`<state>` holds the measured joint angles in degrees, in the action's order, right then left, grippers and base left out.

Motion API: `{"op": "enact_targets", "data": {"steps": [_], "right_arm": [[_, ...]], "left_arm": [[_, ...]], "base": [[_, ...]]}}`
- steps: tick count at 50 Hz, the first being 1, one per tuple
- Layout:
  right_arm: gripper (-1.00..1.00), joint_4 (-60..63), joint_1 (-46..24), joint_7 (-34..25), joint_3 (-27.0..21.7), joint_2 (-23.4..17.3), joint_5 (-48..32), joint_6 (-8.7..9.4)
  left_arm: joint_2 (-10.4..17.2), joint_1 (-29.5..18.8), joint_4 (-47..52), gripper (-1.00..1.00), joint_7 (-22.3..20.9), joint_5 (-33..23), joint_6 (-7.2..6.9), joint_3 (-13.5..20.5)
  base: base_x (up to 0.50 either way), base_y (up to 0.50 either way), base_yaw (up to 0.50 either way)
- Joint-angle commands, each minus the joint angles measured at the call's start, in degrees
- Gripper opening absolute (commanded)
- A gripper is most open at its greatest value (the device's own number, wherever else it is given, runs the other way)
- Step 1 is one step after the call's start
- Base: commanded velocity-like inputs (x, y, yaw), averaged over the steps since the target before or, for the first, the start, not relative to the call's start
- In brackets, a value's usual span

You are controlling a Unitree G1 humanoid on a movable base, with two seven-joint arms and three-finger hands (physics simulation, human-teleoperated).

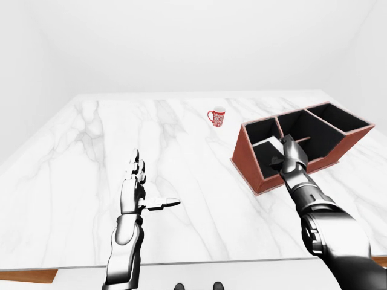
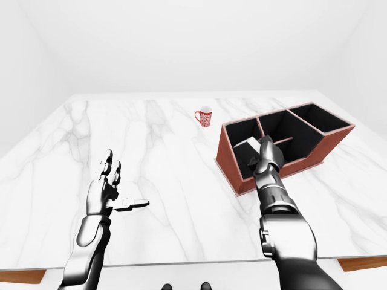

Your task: Pick up the book and place it in the left compartment of the caddy.

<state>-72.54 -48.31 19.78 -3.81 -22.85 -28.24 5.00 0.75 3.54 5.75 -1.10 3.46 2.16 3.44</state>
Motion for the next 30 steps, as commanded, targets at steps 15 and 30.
{"op": "enact_targets", "data": {"steps": [15,30], "right_arm": [[-1.00,-0.6,-1.4,2.3,-0.9,-0.4,-1.6,0.00],[-1.00,-1.1,-1.3,2.0,-0.8,-0.2,-1.6,0.00]], "left_arm": [[0.0,-0.1,0.0,1.00,0.0,0.0,-0.33,0.0],[0.0,0.1,0.3,1.00,0.0,-0.1,-0.42,0.0]], "base": [[0.00,0.00,0.00],[0.00,0.00,0.00]]}}
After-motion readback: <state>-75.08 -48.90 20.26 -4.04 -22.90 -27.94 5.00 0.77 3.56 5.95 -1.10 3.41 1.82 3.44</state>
